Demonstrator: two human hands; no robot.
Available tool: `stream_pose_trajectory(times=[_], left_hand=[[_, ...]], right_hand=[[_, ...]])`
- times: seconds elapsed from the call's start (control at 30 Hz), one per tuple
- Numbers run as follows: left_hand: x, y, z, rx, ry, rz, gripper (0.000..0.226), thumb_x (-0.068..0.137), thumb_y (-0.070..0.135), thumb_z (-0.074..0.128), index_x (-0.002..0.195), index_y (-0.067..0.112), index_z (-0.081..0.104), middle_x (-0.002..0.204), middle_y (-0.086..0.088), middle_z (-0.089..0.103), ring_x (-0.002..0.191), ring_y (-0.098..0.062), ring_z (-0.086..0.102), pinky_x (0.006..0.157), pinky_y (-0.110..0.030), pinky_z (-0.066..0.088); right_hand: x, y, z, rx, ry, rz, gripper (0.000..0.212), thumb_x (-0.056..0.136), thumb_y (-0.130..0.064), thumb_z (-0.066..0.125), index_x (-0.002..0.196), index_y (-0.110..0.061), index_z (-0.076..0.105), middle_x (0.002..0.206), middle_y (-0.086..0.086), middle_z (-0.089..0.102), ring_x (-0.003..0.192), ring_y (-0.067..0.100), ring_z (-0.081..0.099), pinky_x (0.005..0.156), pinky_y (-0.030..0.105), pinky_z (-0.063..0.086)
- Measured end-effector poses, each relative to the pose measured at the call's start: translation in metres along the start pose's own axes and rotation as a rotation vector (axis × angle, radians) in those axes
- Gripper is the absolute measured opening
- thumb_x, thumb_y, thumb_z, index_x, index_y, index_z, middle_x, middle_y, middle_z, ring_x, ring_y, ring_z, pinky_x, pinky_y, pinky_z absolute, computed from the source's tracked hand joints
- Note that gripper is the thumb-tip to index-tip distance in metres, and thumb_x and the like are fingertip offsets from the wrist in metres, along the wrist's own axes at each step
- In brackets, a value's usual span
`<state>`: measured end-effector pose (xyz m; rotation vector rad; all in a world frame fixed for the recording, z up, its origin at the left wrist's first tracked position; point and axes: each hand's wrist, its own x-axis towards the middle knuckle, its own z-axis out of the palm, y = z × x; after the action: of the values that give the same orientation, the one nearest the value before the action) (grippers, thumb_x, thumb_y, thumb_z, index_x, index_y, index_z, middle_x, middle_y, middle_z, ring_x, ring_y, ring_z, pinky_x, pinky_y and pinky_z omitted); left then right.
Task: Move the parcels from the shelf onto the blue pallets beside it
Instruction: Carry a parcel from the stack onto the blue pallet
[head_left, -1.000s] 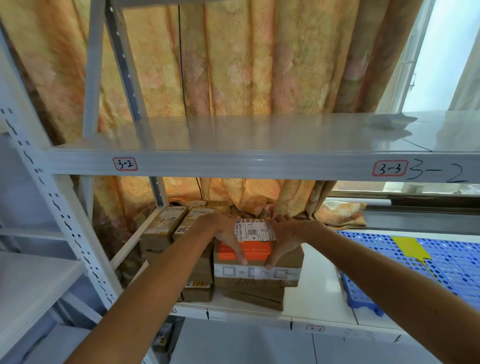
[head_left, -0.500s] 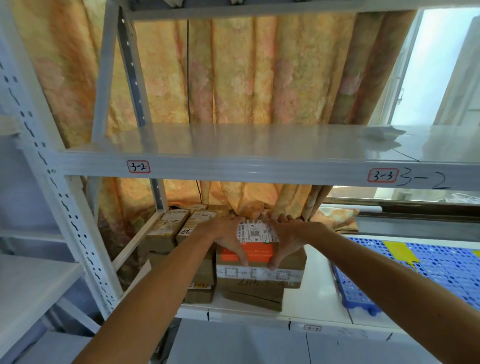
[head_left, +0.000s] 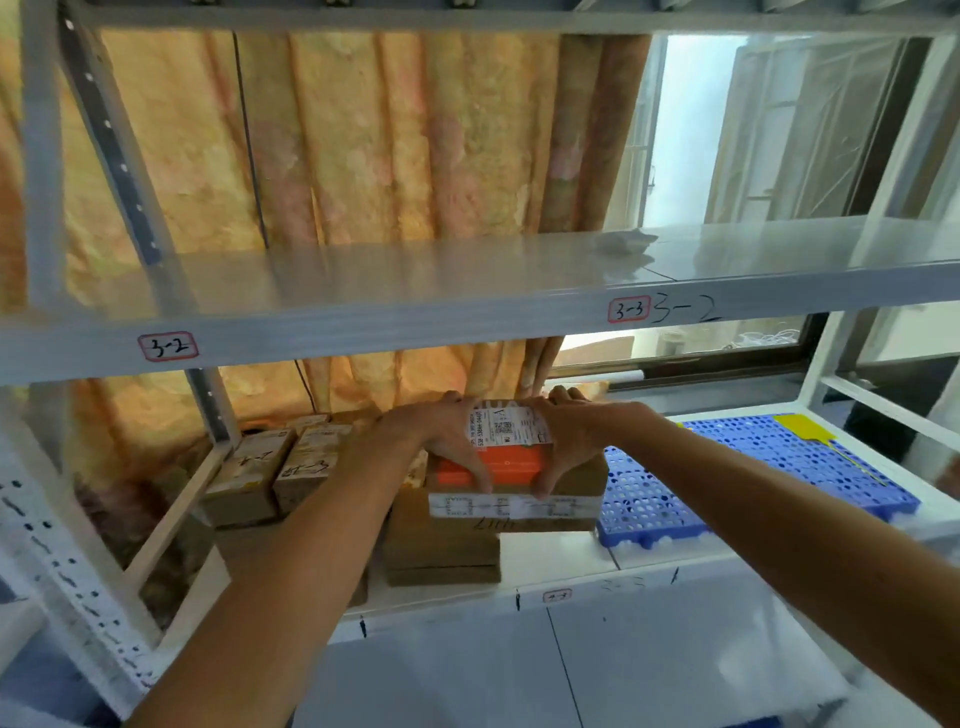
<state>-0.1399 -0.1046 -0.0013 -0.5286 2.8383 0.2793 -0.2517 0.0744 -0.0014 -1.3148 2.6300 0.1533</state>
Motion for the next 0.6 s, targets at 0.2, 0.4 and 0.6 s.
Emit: stream_pose_trajectory(times=[0.2, 0.4, 0.6], left_hand=[[-0.003, 0.071, 0.008, 0.036, 0.021, 0.051, 0.15, 0.036, 0.072, 0.088, 0.158, 0.033, 0.01, 0.155, 0.001, 0.031, 0.135, -0.026, 0.04, 0.105, -0.051, 0.044], [-0.016, 0.172, 0.012, -0.02, -0.009, 0.103, 0.146, 0.037, 0.067, 0.09, 0.156, 0.036, 0.011, 0.153, 0.002, 0.034, 0.131, -0.026, 0.045, 0.105, -0.051, 0.045], [-0.022, 0.286, 0.041, 0.043, -0.027, 0.148, 0.147, 0.031, 0.078, 0.084, 0.153, 0.037, 0.014, 0.156, 0.003, 0.031, 0.137, -0.026, 0.039, 0.11, -0.052, 0.039]], right_hand=[[-0.058, 0.053, 0.004, -0.005, 0.016, 0.043, 0.134, 0.052, -0.072, 0.085, 0.155, -0.033, 0.009, 0.151, 0.006, 0.027, 0.144, 0.032, 0.019, 0.114, 0.053, 0.029], [-0.128, 0.13, 0.015, 0.026, 0.058, 0.107, 0.139, 0.05, -0.07, 0.086, 0.156, -0.029, 0.006, 0.154, 0.005, 0.022, 0.146, 0.03, 0.015, 0.115, 0.051, 0.026], [-0.204, 0.219, 0.048, 0.031, 0.047, 0.168, 0.139, 0.046, -0.076, 0.083, 0.155, -0.035, 0.007, 0.149, 0.005, 0.028, 0.142, 0.029, 0.025, 0.114, 0.052, 0.032]])
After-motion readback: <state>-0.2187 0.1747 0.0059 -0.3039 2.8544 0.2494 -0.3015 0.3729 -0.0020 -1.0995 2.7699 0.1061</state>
